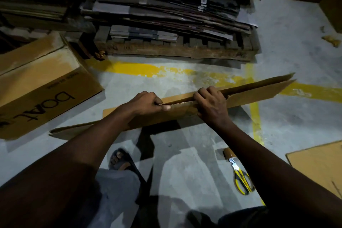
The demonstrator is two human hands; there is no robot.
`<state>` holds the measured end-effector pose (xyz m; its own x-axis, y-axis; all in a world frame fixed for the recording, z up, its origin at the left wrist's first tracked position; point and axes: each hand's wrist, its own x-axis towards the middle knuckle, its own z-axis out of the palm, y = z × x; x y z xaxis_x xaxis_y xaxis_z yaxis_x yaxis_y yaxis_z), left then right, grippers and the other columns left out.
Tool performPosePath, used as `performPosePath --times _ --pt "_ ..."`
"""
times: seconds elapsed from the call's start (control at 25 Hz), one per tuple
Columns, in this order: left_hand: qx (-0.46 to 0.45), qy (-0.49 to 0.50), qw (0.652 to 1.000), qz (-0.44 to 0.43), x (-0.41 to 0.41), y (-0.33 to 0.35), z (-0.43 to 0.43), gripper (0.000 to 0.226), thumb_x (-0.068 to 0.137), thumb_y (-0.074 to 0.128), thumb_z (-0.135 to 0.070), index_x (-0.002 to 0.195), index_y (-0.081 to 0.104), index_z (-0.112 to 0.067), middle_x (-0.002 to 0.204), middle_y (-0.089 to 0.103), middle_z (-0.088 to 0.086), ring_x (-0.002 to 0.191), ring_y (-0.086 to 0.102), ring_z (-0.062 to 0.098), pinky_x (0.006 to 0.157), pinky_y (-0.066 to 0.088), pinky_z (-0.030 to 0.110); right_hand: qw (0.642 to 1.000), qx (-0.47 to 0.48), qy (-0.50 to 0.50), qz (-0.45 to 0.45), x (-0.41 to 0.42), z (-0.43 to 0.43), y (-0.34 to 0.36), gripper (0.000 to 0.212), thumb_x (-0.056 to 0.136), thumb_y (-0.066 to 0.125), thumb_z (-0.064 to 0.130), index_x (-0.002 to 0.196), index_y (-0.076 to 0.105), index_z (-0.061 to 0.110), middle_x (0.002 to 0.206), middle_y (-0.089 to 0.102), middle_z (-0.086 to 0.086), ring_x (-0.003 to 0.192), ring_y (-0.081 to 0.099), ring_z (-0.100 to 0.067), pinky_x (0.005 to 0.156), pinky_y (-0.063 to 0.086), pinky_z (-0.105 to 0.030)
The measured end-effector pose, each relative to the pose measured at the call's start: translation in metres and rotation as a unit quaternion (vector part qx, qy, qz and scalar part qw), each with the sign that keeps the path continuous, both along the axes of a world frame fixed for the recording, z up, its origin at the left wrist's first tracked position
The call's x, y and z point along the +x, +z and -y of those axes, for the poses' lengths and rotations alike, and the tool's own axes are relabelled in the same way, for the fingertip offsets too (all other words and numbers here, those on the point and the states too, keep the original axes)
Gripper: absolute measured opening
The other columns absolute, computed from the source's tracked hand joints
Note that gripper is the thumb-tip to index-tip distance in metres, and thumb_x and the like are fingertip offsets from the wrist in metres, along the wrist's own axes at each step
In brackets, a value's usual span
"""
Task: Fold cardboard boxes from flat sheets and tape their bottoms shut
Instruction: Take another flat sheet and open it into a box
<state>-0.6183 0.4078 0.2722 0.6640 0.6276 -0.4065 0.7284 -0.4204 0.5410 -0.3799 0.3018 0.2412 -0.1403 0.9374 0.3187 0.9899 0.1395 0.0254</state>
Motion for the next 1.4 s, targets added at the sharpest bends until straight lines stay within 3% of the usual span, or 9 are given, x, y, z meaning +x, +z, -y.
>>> performPosePath --times 0.12,0.2,0.32,0.48,0.6,0.92,1.12,1.28,1.4 --pt "-0.011 0.049 0.999 0.012 -0.001 -0.003 -0.003 0.034 0.090 0.059 -0.048 0.072 0.069 -0.022 0.072 0.067 0.001 0.076 0.063 0.019 0.063 0.042 0.030 0.999 -0.029 0.003 -0.022 -0.002 0.002 0.004 0.037 0.061 0.076 0.009 0.093 0.059 0.013 0.089 0.064 -0.007 0.074 0.059 -0.030 0.053 0.042 -0.033" --pt "0.063 0.055 0.996 -0.017 -0.001 -0.003 -0.003 0.019 0.088 0.066 -0.032 0.071 0.065 -0.023 0.069 0.065 0.000 0.078 0.064 0.024 0.064 0.045 0.032 0.999 -0.045 0.016 -0.021 -0.004 0.002 0.007 0.039 0.058 0.077 0.007 0.090 0.056 0.015 0.081 0.064 -0.006 0.062 0.061 -0.030 0.049 0.036 -0.028" --pt "0.200 0.055 0.977 -0.052 0.008 0.000 0.003 0.010 0.088 0.063 -0.026 0.088 0.070 -0.019 0.080 0.065 0.007 0.083 0.062 0.029 0.063 0.038 0.029 0.996 -0.079 0.030 -0.001 -0.007 0.002 0.011 0.044 0.061 0.081 0.011 0.092 0.051 0.019 0.067 0.063 -0.001 0.050 0.059 -0.025 0.046 0.029 -0.024" --pt "0.275 0.084 0.954 -0.082 0.015 -0.003 0.000 0.015 0.091 0.060 -0.027 0.096 0.070 -0.017 0.089 0.069 0.010 0.088 0.064 0.031 0.064 0.037 0.028 0.985 -0.159 0.059 0.022 -0.011 0.000 0.012 0.033 0.083 0.070 0.026 0.111 0.052 0.027 0.088 0.067 0.001 0.071 0.065 -0.024 0.049 0.036 -0.028" --pt "0.308 0.120 0.938 -0.101 0.013 -0.003 -0.010 0.016 0.091 0.059 -0.024 0.103 0.069 -0.019 0.094 0.070 0.008 0.092 0.064 0.030 0.065 0.037 0.027 0.966 -0.239 0.093 0.034 -0.020 0.005 0.007 0.017 0.095 0.052 0.029 0.111 0.059 0.030 0.100 0.066 0.001 0.085 0.065 -0.025 0.056 0.039 -0.030" --pt "0.335 0.218 0.912 -0.088 -0.010 0.019 -0.060 0.022 0.093 0.057 -0.020 0.112 0.068 -0.020 0.098 0.071 0.010 0.093 0.065 0.030 0.068 0.046 0.031 0.949 -0.297 0.104 -0.013 -0.009 0.023 0.002 0.023 0.090 0.055 0.020 0.111 0.065 0.022 0.106 0.067 -0.003 0.094 0.062 -0.027 0.069 0.037 -0.031" --pt "0.384 0.212 0.876 -0.201 -0.011 0.026 -0.098 0.027 0.090 0.061 -0.039 0.103 0.068 -0.017 0.091 0.068 0.013 0.088 0.064 0.031 0.073 0.041 0.037 0.956 -0.274 0.101 -0.016 0.001 0.016 0.015 0.018 0.090 0.053 0.018 0.102 0.065 0.022 0.099 0.065 0.000 0.088 0.062 -0.024 0.066 0.040 -0.031" --pt "0.319 0.144 0.915 -0.202 0.020 0.017 -0.088 0.032 0.087 0.064 -0.029 0.118 0.059 -0.023 0.110 0.067 0.010 0.106 0.060 0.031 0.088 0.038 0.040 0.959 -0.267 0.095 -0.005 0.002 0.011 0.022 0.018 0.091 0.052 0.018 0.104 0.062 0.024 0.099 0.064 0.002 0.083 0.062 -0.021 0.060 0.039 -0.030" --pt "0.261 0.001 0.947 -0.187 0.055 0.008 -0.063 0.051 0.079 0.068 -0.022 0.124 0.043 -0.023 0.110 0.063 0.012 0.103 0.060 0.034 0.074 0.041 0.038 0.962 -0.256 0.099 -0.014 -0.001 0.009 0.019 0.023 0.091 0.049 0.015 0.108 0.061 0.024 0.098 0.067 -0.003 0.085 0.064 -0.027 0.061 0.035 -0.030"
